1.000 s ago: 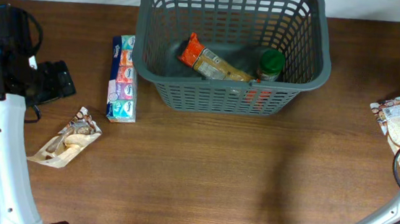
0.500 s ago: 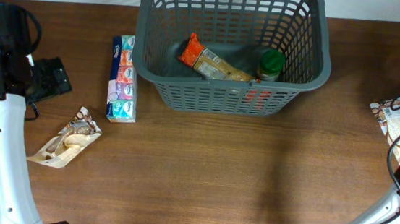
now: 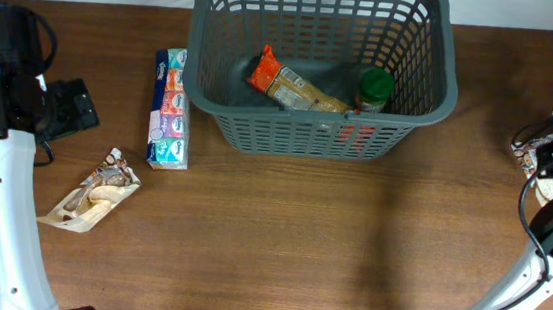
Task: Pack container
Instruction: 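Lower the right gripper and grasp the clear rice bag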
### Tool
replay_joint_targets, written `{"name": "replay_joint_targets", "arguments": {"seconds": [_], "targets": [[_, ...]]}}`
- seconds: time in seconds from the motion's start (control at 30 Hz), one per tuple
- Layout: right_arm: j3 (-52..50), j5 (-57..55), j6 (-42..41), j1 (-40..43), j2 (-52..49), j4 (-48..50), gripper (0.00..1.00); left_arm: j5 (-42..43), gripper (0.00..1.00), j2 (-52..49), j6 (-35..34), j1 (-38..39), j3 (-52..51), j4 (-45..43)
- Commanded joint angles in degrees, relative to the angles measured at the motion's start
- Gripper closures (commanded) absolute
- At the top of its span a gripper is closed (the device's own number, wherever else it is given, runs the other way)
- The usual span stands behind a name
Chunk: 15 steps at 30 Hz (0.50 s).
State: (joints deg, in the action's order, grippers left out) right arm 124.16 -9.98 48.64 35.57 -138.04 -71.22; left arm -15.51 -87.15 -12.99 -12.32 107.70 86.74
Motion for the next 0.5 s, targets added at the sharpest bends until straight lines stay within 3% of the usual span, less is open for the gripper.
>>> {"name": "replay_joint_targets", "arguments": {"seconds": [0.0,0.47], "targets": [[-0.5,-1.0,0.0,0.5,-0.9,0.1,0.01,-1.0,0.0,0.5,0.7,-0.2,0.0,-0.2],[-0.5,7.4,-1.1,2.8,-2.1,0.8,0.01,-1.0,0.01,0.5,0.7,-0.2,0.0,-0.2]]}}
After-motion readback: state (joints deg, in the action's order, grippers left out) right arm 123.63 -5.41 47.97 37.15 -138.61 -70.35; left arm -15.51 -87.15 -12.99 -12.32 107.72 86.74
